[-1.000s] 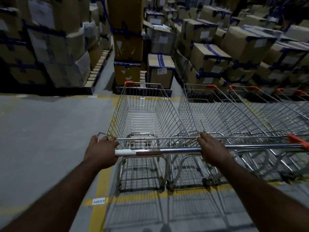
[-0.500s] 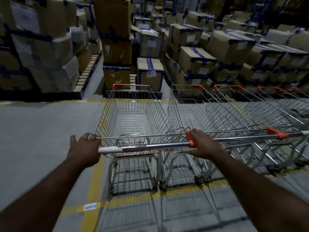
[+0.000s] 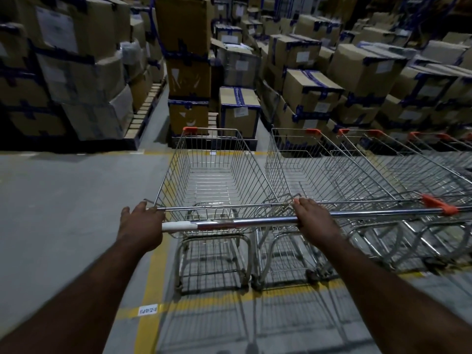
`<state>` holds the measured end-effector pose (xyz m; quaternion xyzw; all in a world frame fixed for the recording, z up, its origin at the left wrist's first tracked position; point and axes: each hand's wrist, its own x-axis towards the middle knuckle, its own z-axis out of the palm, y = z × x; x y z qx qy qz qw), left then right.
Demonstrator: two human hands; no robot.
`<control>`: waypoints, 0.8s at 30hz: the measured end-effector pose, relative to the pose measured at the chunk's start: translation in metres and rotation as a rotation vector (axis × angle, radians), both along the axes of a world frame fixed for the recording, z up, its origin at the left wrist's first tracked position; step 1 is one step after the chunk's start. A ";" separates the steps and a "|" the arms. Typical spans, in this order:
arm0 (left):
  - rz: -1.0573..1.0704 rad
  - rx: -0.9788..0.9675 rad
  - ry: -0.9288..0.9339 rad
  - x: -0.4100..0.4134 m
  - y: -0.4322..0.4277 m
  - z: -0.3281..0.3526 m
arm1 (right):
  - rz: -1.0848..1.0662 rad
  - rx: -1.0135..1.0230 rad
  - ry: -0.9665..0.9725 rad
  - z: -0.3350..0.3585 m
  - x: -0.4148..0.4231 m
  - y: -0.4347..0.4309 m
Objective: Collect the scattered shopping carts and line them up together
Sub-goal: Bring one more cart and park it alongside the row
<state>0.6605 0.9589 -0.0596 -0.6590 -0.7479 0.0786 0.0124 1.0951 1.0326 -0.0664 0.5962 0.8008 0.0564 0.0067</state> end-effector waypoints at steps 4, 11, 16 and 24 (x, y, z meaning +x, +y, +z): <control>-0.009 0.002 0.000 0.002 -0.001 0.003 | -0.001 0.024 0.002 0.000 0.000 -0.001; -0.026 0.004 -0.009 0.002 -0.008 0.002 | -0.012 0.012 0.009 0.004 -0.001 -0.003; -0.030 -0.002 -0.016 0.002 -0.013 0.001 | -0.011 0.012 0.007 0.006 -0.001 -0.005; -0.029 -0.071 -0.032 0.005 -0.012 0.009 | -0.021 -0.025 -0.017 0.014 -0.003 -0.008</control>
